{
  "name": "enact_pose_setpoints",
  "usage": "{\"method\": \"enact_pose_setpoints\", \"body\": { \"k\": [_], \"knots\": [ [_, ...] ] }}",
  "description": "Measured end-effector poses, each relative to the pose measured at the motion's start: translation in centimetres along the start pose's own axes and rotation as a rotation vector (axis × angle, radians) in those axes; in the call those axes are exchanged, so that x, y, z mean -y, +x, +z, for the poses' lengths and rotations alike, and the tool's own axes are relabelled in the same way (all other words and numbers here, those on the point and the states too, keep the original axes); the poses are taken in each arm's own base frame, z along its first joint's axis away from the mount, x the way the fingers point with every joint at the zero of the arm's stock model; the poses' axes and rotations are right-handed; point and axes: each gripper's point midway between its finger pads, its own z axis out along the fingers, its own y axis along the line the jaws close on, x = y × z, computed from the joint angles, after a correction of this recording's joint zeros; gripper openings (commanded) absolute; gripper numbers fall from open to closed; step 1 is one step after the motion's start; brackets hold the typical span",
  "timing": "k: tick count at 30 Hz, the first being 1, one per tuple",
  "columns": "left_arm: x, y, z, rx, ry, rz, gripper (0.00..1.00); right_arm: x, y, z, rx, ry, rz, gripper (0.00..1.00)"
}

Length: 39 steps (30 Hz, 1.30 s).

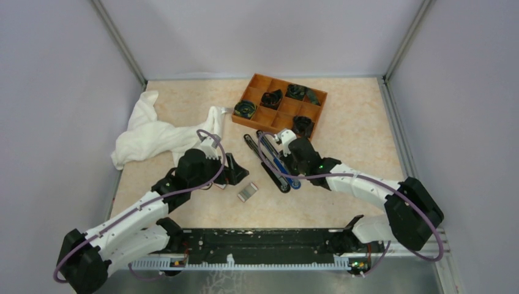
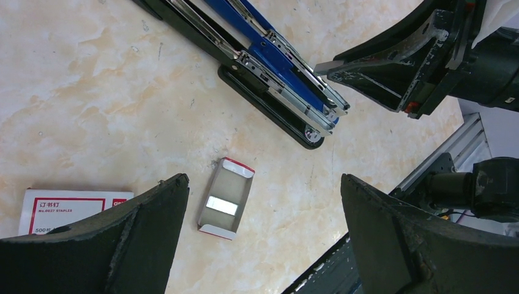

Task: Load the staples into the stapler

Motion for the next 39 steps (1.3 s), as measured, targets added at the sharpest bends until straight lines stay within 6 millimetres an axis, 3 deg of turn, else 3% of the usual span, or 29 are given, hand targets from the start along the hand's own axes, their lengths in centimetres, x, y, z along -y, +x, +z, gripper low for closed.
{"method": "enact_pose_setpoints", "body": {
  "k": [39],
  "knots": [
    [0.0,0.2,0.0,-0.006,0.000,-0.007,0.99,0.2,1.2,1.1,-0.042,0.017,-0.009,0.00]
  ]
}}
